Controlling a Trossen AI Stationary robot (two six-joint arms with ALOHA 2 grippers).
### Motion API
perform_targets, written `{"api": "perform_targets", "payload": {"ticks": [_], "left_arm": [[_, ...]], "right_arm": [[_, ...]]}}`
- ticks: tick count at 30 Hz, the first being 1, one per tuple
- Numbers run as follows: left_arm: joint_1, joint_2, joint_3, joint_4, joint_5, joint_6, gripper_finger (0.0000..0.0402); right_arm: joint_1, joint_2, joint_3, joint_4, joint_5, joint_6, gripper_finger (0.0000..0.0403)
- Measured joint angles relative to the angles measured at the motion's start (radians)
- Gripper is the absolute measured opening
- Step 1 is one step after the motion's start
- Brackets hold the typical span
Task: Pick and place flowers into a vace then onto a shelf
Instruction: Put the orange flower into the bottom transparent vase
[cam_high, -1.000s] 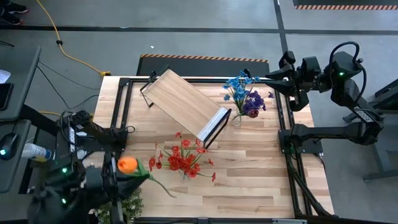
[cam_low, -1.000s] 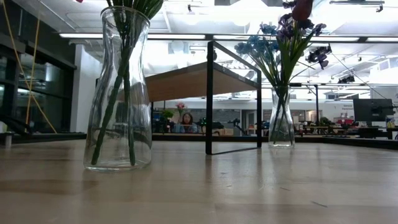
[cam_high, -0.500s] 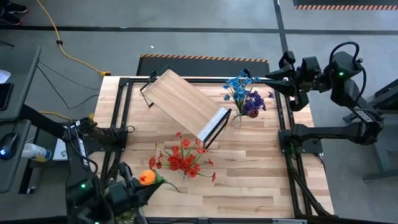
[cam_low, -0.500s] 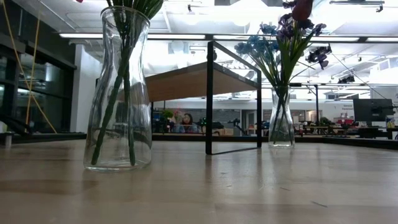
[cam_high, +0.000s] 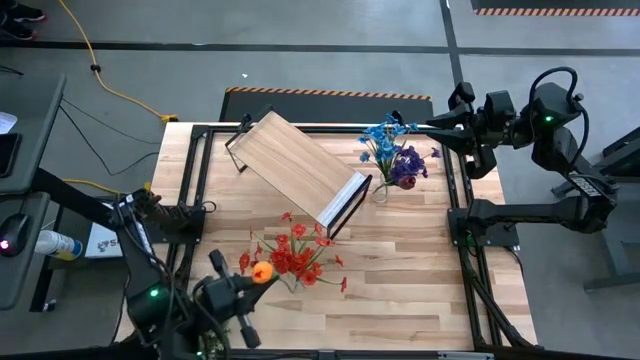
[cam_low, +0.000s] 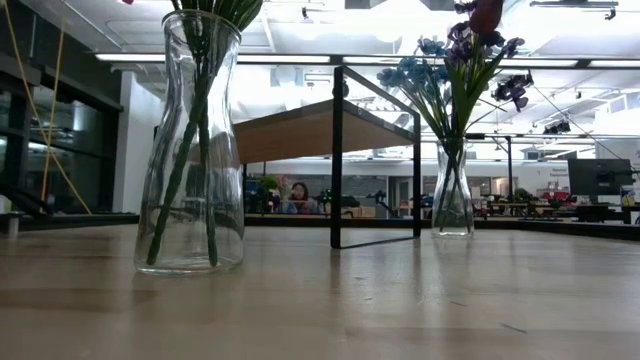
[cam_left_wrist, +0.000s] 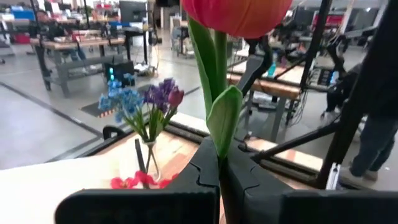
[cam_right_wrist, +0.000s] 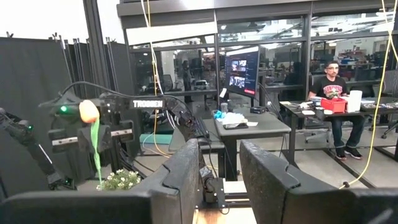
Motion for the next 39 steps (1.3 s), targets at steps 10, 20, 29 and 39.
{"api": "perform_targets", "payload": {"ticks": [10, 20, 29, 39], "left_arm": [[0.021, 0.0, 0.0, -0.198, 0.021, -0.147, 0.0029], [0.021, -0.002, -0.101, -0.205, -0.057, -0.196, 0.0029], [0.021, -0.002, -0.209, -0.196, -0.1, -0.286, 0.0029], [0.039, -0.002, -0.287, -0.181, -0.097, -0.376, 0.0029]], "right_arm": [[0.0, 0.0, 0.0, -0.002, 0.0, -0.001, 0.011], [0.0, 0.0, 0.0, 0.006, 0.0, -0.001, 0.011], [0.0, 0.0, 0.0, 0.011, 0.0, 0.002, 0.011], [0.0, 0.0, 0.0, 0.011, 0.0, 0.002, 0.011]]}}
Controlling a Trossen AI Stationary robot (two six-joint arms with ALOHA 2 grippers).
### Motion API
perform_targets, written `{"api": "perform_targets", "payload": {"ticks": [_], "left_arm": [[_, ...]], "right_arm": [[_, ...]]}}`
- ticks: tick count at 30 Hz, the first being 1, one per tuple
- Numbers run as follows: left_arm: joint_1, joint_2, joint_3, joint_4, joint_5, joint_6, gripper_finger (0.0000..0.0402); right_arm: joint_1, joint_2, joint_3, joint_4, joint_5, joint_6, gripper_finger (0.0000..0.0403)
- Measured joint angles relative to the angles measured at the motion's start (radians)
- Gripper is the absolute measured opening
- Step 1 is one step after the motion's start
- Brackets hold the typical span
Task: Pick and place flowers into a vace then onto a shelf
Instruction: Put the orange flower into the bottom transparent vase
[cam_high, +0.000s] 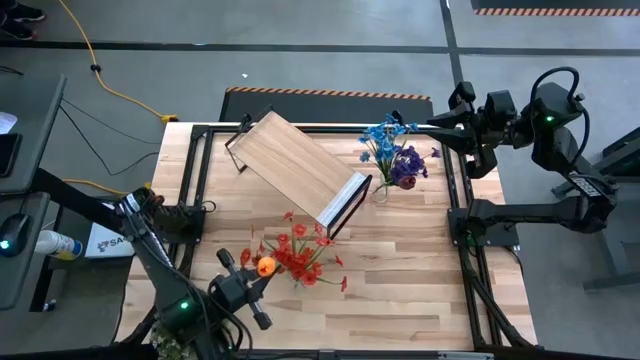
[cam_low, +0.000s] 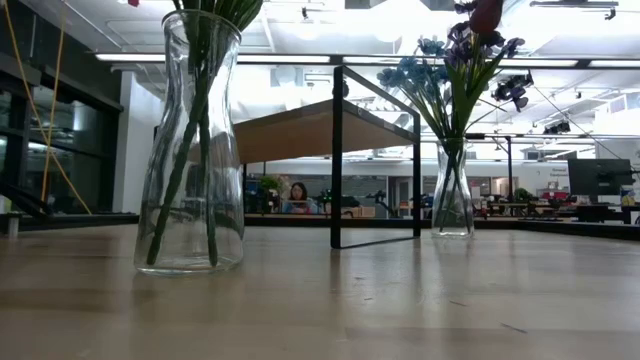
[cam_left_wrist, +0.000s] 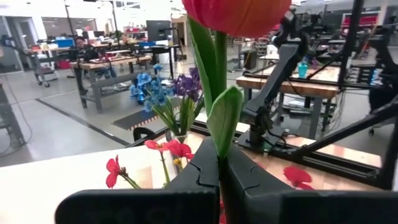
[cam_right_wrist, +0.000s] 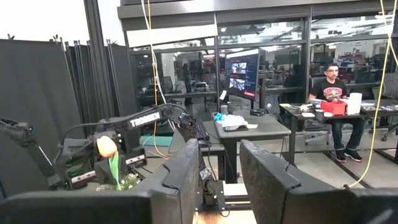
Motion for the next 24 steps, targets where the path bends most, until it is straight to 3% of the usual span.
{"api": "perform_targets", "payload": {"ticks": [11, 24], "left_arm": [[0.04, 0.0, -0.051, 0.106, 0.019, -0.031, 0.0029], [0.033, 0.0, -0.051, 0.143, 0.155, -0.033, 0.0029]], "right_arm": [[0.0, 0.0, 0.0, 0.0, 0.0, 0.0, 0.011], [0.0, 0.0, 0.0, 0.0, -0.002, -0.008, 0.011]]}}
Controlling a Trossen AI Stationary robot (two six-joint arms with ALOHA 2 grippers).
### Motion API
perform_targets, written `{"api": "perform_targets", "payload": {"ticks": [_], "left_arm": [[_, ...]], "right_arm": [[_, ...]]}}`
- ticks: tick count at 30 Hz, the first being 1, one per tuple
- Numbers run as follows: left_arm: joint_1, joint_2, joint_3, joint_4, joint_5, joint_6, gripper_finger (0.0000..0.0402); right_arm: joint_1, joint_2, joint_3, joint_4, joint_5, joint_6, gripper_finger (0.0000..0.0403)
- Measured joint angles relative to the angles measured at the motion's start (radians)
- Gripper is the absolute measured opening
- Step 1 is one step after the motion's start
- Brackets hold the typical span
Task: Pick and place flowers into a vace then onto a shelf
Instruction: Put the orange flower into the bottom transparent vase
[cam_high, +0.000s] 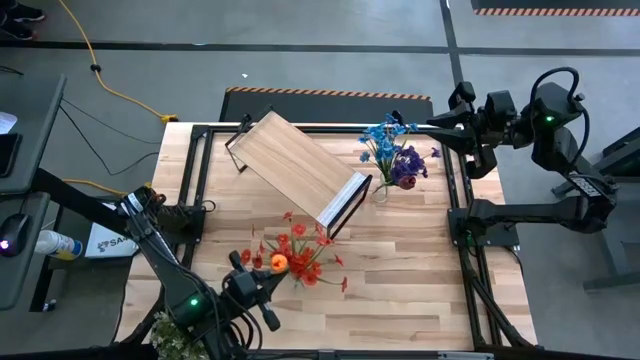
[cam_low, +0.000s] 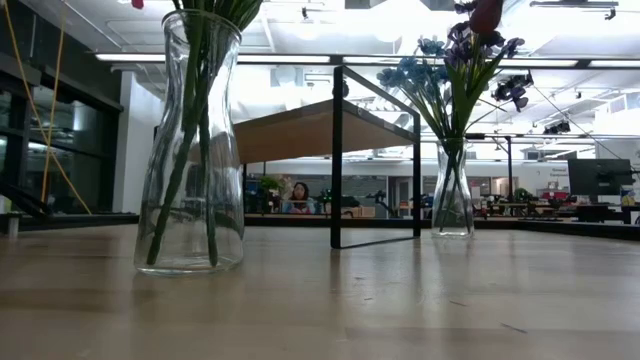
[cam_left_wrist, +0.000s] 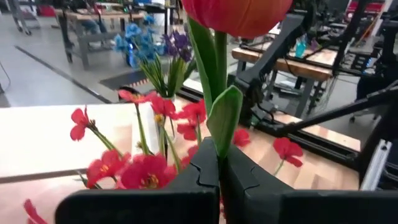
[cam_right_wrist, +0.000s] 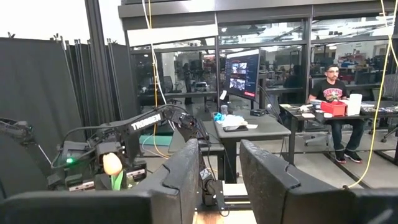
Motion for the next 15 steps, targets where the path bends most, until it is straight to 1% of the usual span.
{"api": "perform_targets", "payload": {"ticks": [7, 11, 15], "left_arm": [[0.0, 0.0, 0.0, 0.019, 0.059, -0.004, 0.0066], [0.0, 0.0, 0.0, 0.027, 0.092, -0.004, 0.0069], [0.0, 0.0, 0.0, 0.027, 0.111, -0.003, 0.0062]], "right_arm": [[0.0, 0.0, 0.0, 0.0, -0.001, 0.0, 0.011], [0.0, 0.0, 0.0, 0.0, -0.001, 0.0, 0.011], [0.0, 0.0, 0.0, 0.0, -0.002, 0.0, 0.011]]}}
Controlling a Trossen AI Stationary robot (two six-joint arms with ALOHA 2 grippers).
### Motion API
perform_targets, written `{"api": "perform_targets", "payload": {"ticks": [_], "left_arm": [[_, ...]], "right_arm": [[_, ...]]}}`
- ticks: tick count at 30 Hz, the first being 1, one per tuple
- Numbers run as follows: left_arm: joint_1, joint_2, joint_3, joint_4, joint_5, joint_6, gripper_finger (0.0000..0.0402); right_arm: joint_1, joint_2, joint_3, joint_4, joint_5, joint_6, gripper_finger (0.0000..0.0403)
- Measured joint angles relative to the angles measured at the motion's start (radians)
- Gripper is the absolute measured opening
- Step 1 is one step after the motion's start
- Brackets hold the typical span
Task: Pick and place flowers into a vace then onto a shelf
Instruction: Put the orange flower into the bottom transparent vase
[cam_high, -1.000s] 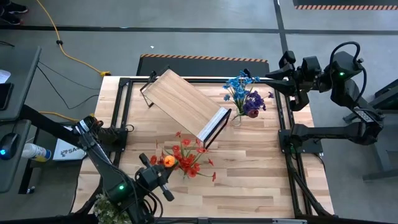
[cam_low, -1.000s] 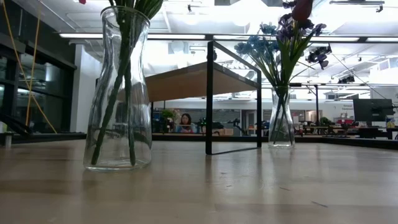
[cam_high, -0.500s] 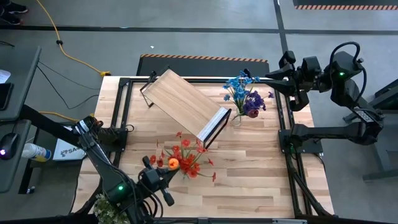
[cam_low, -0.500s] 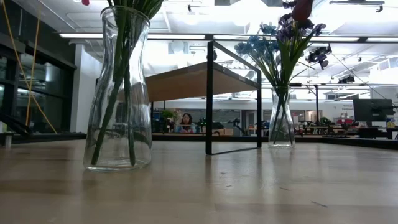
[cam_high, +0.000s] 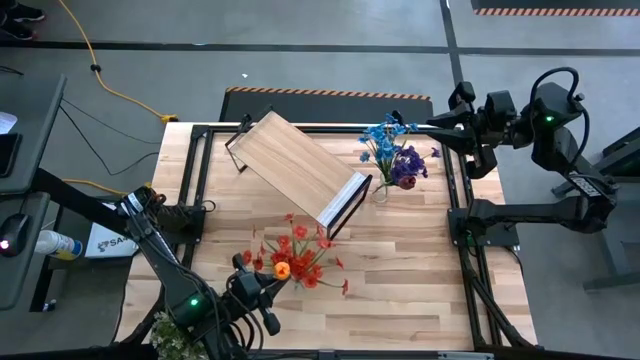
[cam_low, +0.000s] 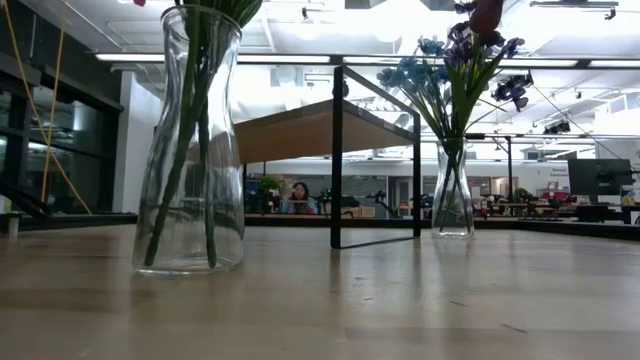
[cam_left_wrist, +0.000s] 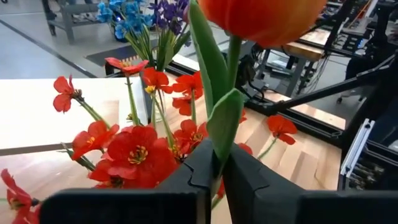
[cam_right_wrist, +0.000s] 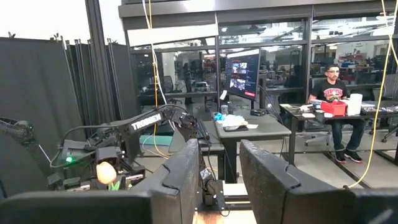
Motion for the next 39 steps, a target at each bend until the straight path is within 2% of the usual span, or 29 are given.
{"api": "perform_targets", "payload": {"ticks": [16, 22, 26, 39], "left_arm": [[0.0, 0.0, 0.0, -0.001, 0.022, 0.003, 0.007], [0.0, 0.0, 0.0, 0.0, 0.026, 0.003, 0.0086], [0.0, 0.0, 0.0, 0.002, 0.043, 0.0, 0.0115], [0.0, 0.0, 0.0, 0.003, 0.055, -0.001, 0.0249]], "right_arm": [[0.0, 0.036, 0.0, 0.0, -0.03, -0.002, 0.011], [0.0, 0.055, 0.0, 0.0, -0.05, -0.002, 0.011], [0.0, 0.053, 0.0, 0.0, -0.05, -0.025, 0.011], [0.0, 0.05, 0.0, 0.021, -0.049, -0.029, 0.011]]}}
